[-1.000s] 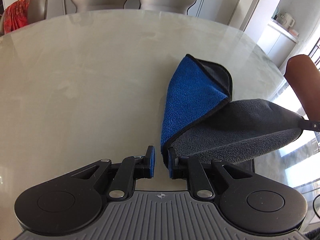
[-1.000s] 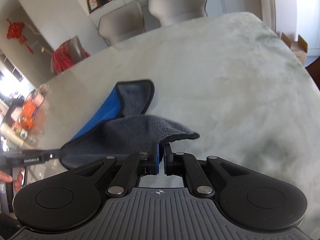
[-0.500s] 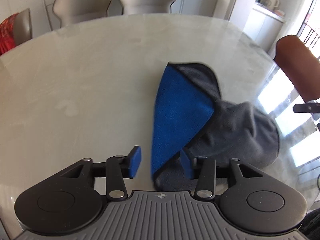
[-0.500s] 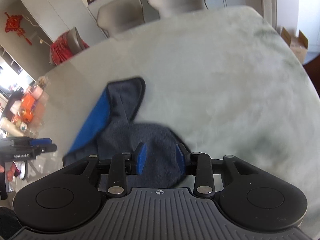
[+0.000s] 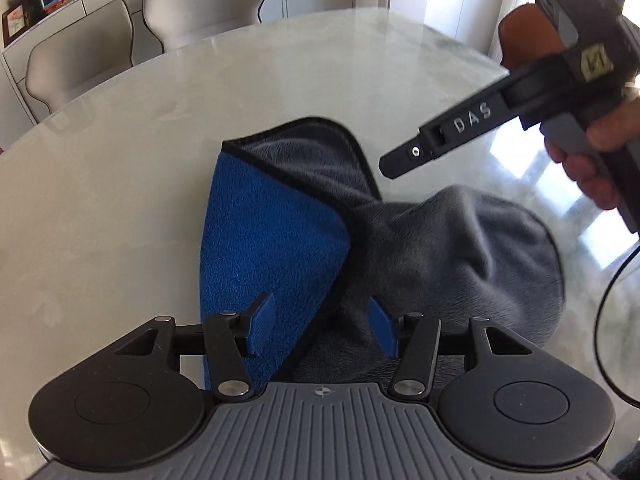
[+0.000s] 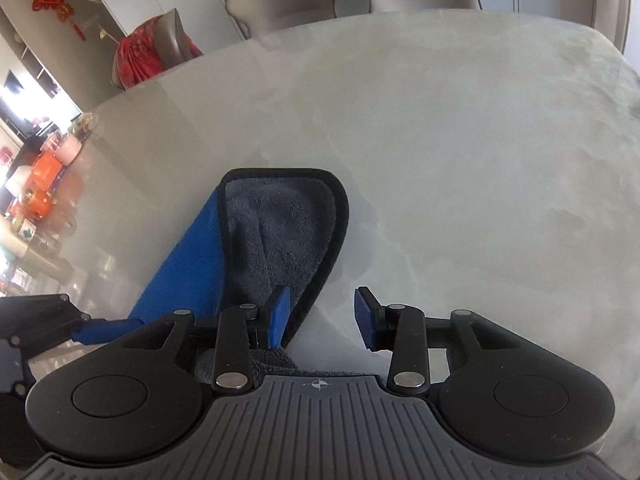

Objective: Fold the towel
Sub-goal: 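Lift the towel with both grippers and spread it apart to unfold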

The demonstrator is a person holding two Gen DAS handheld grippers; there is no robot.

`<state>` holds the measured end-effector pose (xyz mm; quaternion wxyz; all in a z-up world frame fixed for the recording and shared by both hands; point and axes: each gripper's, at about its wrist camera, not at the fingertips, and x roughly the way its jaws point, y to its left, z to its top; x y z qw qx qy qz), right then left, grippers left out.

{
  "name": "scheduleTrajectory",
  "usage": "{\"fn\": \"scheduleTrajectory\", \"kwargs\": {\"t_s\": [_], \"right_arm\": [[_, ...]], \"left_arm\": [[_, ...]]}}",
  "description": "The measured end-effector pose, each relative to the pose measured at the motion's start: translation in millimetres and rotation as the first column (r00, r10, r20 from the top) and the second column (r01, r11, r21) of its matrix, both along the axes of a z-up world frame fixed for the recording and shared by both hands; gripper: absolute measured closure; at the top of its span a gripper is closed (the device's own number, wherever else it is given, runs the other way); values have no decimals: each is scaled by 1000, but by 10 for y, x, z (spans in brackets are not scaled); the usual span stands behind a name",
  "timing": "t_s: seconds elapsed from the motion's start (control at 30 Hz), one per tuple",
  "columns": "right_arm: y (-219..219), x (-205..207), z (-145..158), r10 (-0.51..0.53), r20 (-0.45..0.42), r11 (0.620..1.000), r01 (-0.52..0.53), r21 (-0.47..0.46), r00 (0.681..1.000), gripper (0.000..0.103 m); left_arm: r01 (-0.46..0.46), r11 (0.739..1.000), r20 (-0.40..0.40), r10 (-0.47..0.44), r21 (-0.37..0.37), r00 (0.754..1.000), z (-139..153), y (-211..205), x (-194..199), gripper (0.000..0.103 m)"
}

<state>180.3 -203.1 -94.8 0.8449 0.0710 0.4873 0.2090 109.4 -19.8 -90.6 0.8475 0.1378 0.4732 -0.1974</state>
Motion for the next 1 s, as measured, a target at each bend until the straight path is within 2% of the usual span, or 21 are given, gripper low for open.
{"fn": "scheduleTrajectory", "kwargs": {"t_s": [0.07, 0.23, 0.4, 0.43, 0.5, 0.53, 0.73, 0.9, 1.0], "right_arm": [[36, 47, -54, 2, 2, 1000, -2, 10, 1000, 66], [115, 177, -155, -8, 1, 1000, 8, -6, 1000, 65], [260, 183, -182, 57, 62, 998, -55, -28, 996, 64], [288, 171, -186, 76, 79, 997, -73, -38, 994, 67], [339, 159, -191, 105, 106, 993, -99, -64, 989, 92], [358, 158, -190, 115, 120, 991, -105, -84, 986, 95], [116, 245, 142, 44, 266, 993, -14, -113, 963, 95], [-119, 455, 372, 38, 332, 980, 30, -196, 942, 95], [-285, 666, 449, 33, 348, 967, 58, -247, 937, 95]], "left_arm": [[-18, 1000, 0, 18, 4, 1000, -37, 23, 34, 51], [-44, 999, -4, 44, 15, 999, -105, 89, 104, 71], [-59, 998, 14, 58, 18, 998, -118, 165, 161, 82], [-67, 998, 22, 67, 19, 998, -105, 184, 178, 84], [-90, 996, 41, 89, 18, 995, -75, 224, 228, 85], [-100, 995, 49, 100, 17, 994, -61, 245, 268, 85], [-131, 991, 114, 128, 20, 985, 93, 365, 597, 89], [-123, 992, 233, 122, -10, 965, 360, 336, 1074, 92], [-112, 993, 273, 117, -35, 955, 466, 278, 1350, 92]]}}
